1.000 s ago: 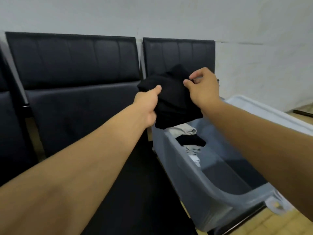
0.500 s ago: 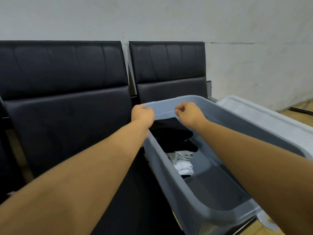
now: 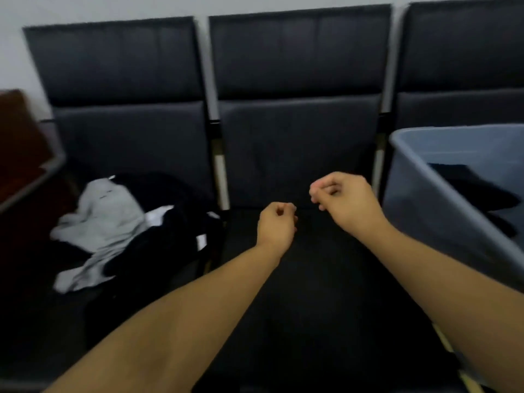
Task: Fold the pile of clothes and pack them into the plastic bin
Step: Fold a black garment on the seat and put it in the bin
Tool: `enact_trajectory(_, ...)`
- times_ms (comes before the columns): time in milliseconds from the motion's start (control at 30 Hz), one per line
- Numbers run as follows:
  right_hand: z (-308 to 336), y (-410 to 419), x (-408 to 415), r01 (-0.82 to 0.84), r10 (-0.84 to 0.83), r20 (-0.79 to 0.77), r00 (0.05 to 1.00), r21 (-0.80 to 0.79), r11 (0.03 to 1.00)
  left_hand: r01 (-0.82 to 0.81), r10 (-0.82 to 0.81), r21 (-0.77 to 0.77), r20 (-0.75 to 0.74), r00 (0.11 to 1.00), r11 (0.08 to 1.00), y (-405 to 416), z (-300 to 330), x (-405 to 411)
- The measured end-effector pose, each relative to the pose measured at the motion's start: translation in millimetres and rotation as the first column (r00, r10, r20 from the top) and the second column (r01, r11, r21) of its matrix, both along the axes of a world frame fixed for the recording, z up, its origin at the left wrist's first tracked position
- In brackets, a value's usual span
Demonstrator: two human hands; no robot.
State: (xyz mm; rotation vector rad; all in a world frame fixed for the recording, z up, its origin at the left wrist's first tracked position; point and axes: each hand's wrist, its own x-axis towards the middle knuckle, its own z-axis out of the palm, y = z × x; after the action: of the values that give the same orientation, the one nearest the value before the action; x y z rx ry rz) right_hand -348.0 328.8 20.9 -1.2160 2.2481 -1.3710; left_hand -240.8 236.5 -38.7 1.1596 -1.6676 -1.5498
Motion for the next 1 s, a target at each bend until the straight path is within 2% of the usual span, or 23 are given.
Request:
enact_trajectory(167,-61,-86,92,-0.167,0.161,0.048,0.986,0.157,0.973,-0.124,0.157,-0.154,0.226,0.961,0.980,-82,-33,123)
enact_trajectory(233,-83,-117,125,-0.232,0.227,0.044,0.973,0.220,0.947,-0.124,0.196,-0.233,0.318,0.927,0.964,-107,-42,171)
enact_trajectory(367,-121,-168,178,-0.327,0.307,0.111,0.945,0.342,0.881,-0.029,0.247,-0.372,0.553,0.796,0.928,-150,-69,249)
enact_trajectory(467,-141,-189,211,-0.404,0.309,0.286,0.907,0.379,0.833,0.072,0.236,-0.375,0.708,0.665,0.924,-164,-89,284)
enact_trajectory(533,-149,-196,229,-0.408,0.257,0.411,0.875,0.339,0.848,0.050,0.261,-0.394,0.692,0.674,0.918,-170,-101,297)
enact_trajectory(633,-158,-204,250,-0.411,0.213,0.532,0.819,0.285,0.866,-0.026,0.255,-0.359,0.606,0.753,0.933,-179,-110,304)
enact_trajectory(800,-158,-209,276,-0.499,0.267,0.547,0.793,0.333,0.800,0.006,0.090,-0.218,0.425,0.901,0.976,-187,-96,313)
enact_trajectory(933,-140,-199,274,-0.549,0.320,0.572,0.755,0.285,0.786,0.037,-0.004,-0.125,0.254,0.967,0.991,-182,-66,322)
enact_trajectory(1000,-125,-192,271,-0.611,0.377,0.576,0.725,0.287,0.738,0.036,-0.026,-0.069,0.152,0.988,0.997,-179,-47,326)
